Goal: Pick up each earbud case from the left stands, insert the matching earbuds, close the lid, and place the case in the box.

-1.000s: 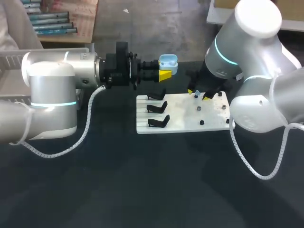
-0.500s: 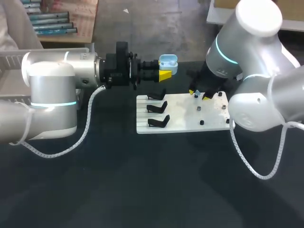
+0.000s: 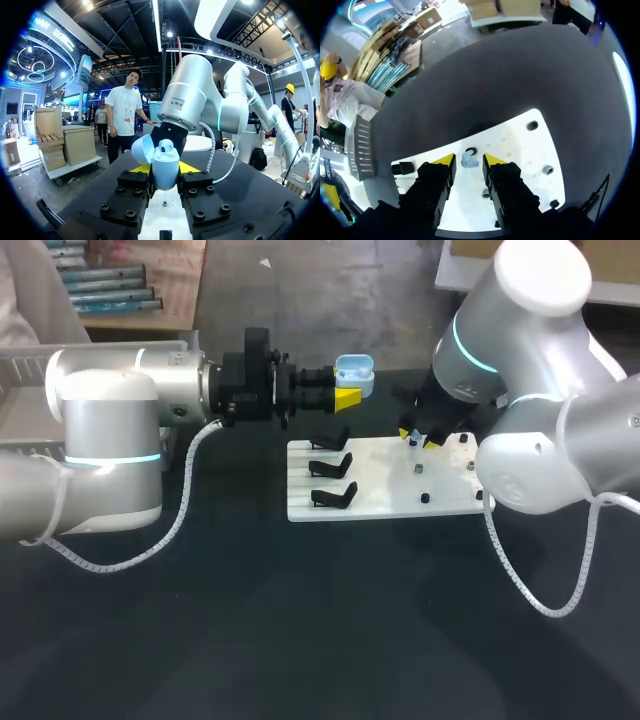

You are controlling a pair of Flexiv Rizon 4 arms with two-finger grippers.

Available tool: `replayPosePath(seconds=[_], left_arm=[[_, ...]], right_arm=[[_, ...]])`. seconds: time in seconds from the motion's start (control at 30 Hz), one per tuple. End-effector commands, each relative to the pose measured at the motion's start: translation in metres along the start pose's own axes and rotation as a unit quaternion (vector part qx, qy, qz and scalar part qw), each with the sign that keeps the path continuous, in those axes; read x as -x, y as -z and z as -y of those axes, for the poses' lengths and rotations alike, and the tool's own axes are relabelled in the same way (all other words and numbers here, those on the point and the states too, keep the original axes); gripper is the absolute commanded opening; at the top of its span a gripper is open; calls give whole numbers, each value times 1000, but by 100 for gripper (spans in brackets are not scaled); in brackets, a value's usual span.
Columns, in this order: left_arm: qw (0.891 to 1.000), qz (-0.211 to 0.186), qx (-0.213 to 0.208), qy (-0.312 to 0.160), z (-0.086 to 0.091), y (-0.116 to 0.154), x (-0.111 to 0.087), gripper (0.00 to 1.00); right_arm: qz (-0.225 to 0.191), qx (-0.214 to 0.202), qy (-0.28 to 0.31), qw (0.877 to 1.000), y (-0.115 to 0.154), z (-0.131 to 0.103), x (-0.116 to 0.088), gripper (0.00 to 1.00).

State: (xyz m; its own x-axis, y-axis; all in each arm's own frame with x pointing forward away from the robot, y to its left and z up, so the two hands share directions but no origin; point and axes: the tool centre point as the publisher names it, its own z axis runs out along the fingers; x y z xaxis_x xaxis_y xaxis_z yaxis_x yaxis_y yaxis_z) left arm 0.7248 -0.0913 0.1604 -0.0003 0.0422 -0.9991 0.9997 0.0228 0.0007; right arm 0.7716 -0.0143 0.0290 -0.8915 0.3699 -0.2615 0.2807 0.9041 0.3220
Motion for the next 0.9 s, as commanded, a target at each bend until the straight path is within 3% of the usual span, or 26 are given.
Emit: replayPosePath(seconds=[0.03, 0.5, 0.57, 0.7, 0.9], left_arm=[[1000, 1, 0, -1, 0, 0, 0, 0], [1000, 1, 0, -1, 0, 0, 0, 0], [1000, 1, 0, -1, 0, 0, 0, 0], [1000, 1, 0, -1, 0, 0, 0, 0], [1000, 1, 0, -1, 0, 0, 0, 0]], right_arm=[[-2, -1, 0, 1000, -3, -1, 2, 31], [-5, -5, -2, 1000, -6, 1, 2, 28], [-3, -5, -1, 1000, -6, 0, 2, 22], [-3, -6, 1, 1000, -5, -1, 1, 0], [-2, -6, 1, 1000, -1, -2, -1, 0]])
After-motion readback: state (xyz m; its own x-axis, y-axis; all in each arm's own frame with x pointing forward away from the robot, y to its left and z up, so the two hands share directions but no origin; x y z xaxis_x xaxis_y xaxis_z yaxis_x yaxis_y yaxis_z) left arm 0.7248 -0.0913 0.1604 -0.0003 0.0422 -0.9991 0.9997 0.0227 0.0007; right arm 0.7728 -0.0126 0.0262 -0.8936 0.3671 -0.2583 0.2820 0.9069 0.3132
